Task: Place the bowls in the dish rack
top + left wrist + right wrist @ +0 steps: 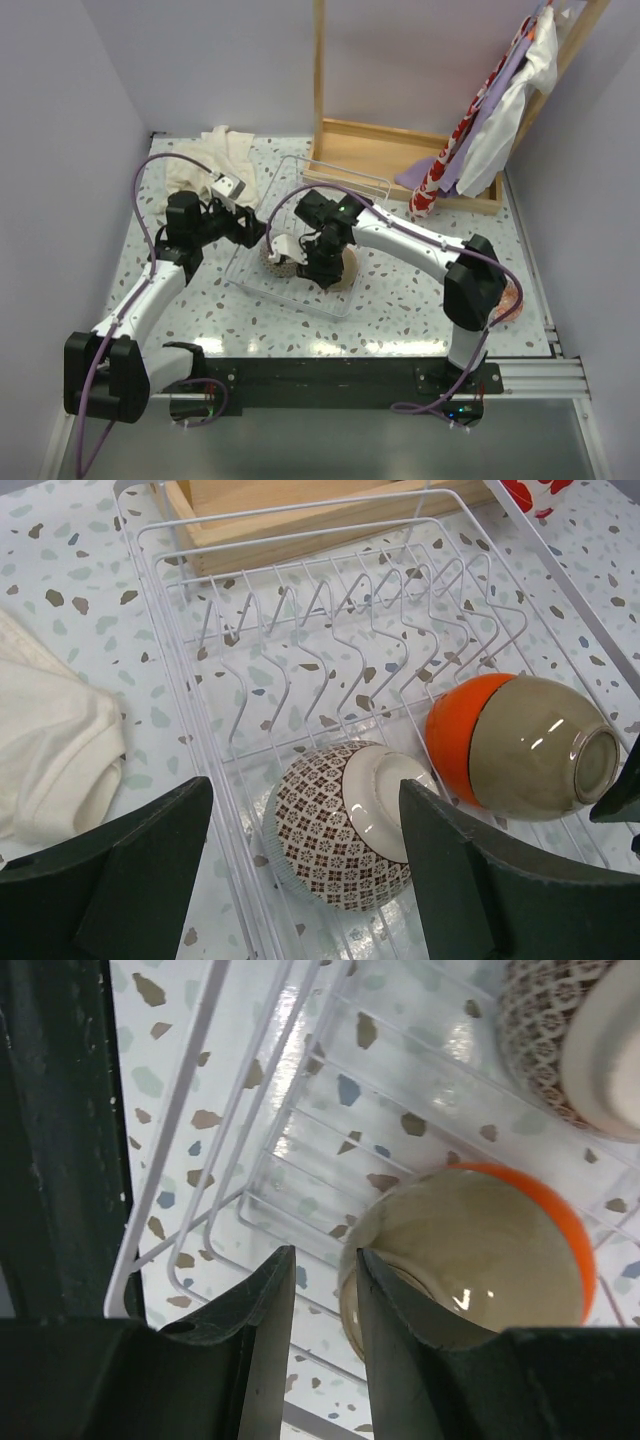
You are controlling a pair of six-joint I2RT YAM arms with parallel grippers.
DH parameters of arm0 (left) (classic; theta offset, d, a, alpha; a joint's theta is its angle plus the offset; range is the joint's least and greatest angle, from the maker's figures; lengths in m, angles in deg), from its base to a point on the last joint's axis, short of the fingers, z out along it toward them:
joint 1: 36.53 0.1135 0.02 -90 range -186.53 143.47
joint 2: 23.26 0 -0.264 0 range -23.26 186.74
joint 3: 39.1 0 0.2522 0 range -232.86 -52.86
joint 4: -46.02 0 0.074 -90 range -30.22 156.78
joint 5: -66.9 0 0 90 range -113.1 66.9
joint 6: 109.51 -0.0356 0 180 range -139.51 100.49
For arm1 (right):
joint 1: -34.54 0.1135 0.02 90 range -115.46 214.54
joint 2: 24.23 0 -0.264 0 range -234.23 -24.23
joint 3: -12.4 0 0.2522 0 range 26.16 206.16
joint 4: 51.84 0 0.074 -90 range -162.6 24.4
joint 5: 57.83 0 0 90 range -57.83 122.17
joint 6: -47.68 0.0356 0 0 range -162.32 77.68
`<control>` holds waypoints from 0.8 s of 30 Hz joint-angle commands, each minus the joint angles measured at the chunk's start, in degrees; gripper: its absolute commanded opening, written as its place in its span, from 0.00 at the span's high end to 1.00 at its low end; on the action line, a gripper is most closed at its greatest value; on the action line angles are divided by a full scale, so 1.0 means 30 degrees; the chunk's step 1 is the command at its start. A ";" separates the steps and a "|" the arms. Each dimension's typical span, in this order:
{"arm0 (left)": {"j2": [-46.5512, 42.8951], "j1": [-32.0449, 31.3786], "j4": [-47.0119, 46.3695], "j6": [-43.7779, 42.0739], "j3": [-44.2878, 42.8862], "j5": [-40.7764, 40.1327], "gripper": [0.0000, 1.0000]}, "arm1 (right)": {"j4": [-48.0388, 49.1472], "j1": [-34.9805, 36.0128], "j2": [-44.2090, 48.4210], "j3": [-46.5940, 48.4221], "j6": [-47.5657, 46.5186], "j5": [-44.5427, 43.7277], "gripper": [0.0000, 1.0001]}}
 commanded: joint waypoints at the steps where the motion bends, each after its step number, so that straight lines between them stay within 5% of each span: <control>1: -0.0708 0.0204 -0.1154 0.0290 0.0330 0.0305 0.20 | -0.0843 0.0364 0.0798 -0.0334 0.0428 -0.0063 0.64; 7: -0.0855 0.0233 -0.1212 0.0466 0.0214 0.0450 0.20 | 0.0090 0.0160 0.1558 0.1247 0.1246 -0.1203 0.64; 14: 0.0022 0.0116 -0.1125 0.0816 -0.0372 0.2120 0.21 | 0.1324 -0.4632 0.2674 0.1397 0.5405 0.1252 0.46; 20: 0.1692 -0.1346 -0.0949 0.0907 -0.1544 0.2796 0.32 | 0.0796 -0.6140 0.2877 -0.0185 0.5029 0.0848 0.28; 24: 0.2747 -0.2520 -0.0861 0.0495 -0.2568 0.2329 0.42 | 0.1674 -0.6139 0.3756 -0.1182 0.4532 -0.0002 0.26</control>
